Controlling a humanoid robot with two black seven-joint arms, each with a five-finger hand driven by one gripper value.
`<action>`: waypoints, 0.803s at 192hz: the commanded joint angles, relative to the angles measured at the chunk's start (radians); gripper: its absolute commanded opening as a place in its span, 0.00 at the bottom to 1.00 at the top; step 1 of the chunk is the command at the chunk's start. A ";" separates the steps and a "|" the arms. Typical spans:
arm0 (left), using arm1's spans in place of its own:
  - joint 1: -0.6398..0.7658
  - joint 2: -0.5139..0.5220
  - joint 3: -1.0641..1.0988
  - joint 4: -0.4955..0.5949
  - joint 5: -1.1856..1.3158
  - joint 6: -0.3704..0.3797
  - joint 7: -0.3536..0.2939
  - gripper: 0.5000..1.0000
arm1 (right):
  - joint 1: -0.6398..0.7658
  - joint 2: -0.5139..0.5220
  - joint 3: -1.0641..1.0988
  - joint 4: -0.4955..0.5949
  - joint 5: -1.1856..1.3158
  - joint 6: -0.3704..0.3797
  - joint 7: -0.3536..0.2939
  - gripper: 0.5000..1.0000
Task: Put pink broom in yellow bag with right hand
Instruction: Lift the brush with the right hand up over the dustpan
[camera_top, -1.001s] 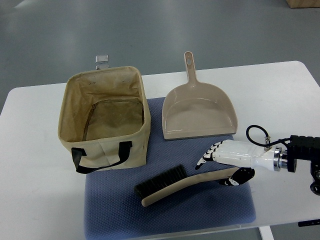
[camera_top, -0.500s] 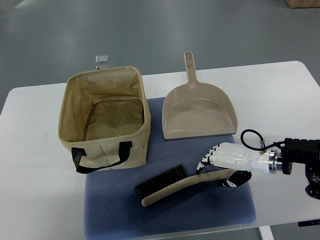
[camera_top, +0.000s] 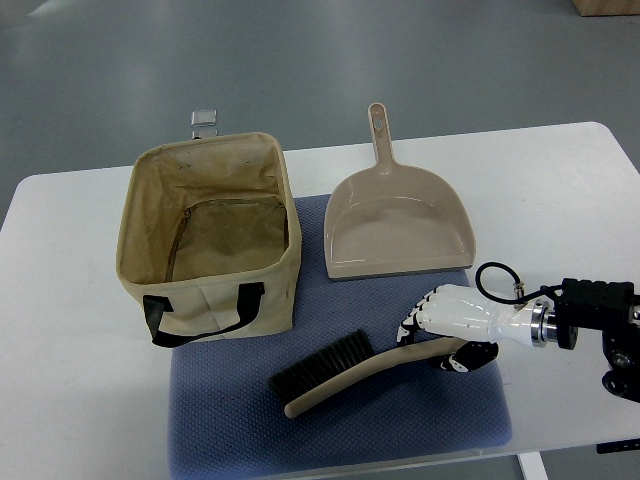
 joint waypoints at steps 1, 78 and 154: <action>0.000 0.000 0.000 -0.001 0.000 0.000 0.000 1.00 | 0.002 0.001 0.002 -0.004 -0.001 -0.015 0.000 0.08; 0.000 0.000 0.000 -0.001 0.000 0.000 0.000 1.00 | 0.123 -0.073 0.023 -0.013 0.043 -0.137 0.011 0.00; 0.000 0.000 0.000 0.001 0.000 -0.001 0.000 1.00 | 0.385 -0.150 0.041 -0.151 0.226 -0.147 0.034 0.00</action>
